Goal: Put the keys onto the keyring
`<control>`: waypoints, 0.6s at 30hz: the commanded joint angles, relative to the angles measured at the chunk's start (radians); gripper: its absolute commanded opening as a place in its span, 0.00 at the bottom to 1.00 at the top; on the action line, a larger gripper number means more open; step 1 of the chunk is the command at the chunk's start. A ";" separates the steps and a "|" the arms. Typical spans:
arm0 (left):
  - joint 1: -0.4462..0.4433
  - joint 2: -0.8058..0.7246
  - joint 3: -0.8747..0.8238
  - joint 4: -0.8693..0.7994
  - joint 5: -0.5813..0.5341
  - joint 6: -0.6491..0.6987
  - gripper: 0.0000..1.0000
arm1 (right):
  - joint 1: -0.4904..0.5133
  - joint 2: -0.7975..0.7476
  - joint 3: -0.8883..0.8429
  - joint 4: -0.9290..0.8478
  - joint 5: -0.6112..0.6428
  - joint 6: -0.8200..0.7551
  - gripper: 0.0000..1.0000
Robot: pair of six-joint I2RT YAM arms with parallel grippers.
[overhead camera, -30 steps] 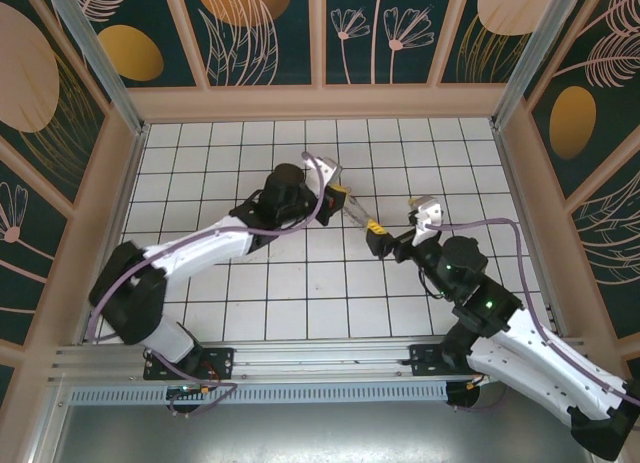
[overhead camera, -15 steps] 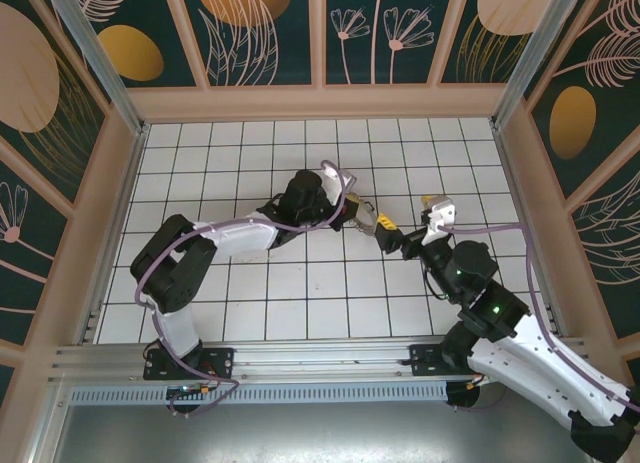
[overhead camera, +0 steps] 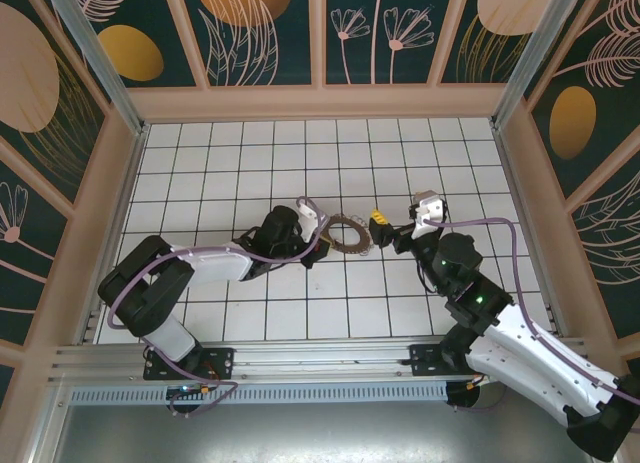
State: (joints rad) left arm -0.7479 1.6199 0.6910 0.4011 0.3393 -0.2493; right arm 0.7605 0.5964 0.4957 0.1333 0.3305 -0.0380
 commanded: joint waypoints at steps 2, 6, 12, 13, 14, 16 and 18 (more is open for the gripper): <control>0.005 -0.011 -0.025 0.014 -0.012 -0.021 0.05 | -0.031 -0.007 -0.032 0.079 -0.041 0.045 0.99; 0.005 -0.006 -0.040 0.014 -0.029 -0.022 0.18 | -0.050 -0.019 -0.033 0.062 -0.044 0.044 0.99; 0.005 -0.062 -0.012 -0.075 -0.040 0.002 0.24 | -0.061 -0.061 -0.007 -0.015 -0.045 0.047 0.99; 0.005 -0.091 -0.006 -0.099 -0.049 0.007 0.25 | -0.061 -0.072 -0.004 -0.027 -0.040 0.047 0.99; 0.005 -0.122 -0.003 -0.118 -0.056 0.011 0.27 | -0.062 -0.084 -0.003 -0.037 -0.035 0.044 0.99; 0.005 -0.199 0.002 -0.164 -0.095 0.016 0.32 | -0.063 -0.109 -0.010 -0.054 -0.017 0.043 0.99; 0.004 -0.267 0.009 -0.208 -0.157 0.022 0.42 | -0.066 -0.123 -0.024 -0.061 -0.003 0.045 0.99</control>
State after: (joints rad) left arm -0.7479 1.4395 0.6621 0.2600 0.2588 -0.2462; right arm 0.7052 0.4984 0.4686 0.0895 0.2924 -0.0147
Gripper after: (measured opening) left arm 0.402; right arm 0.990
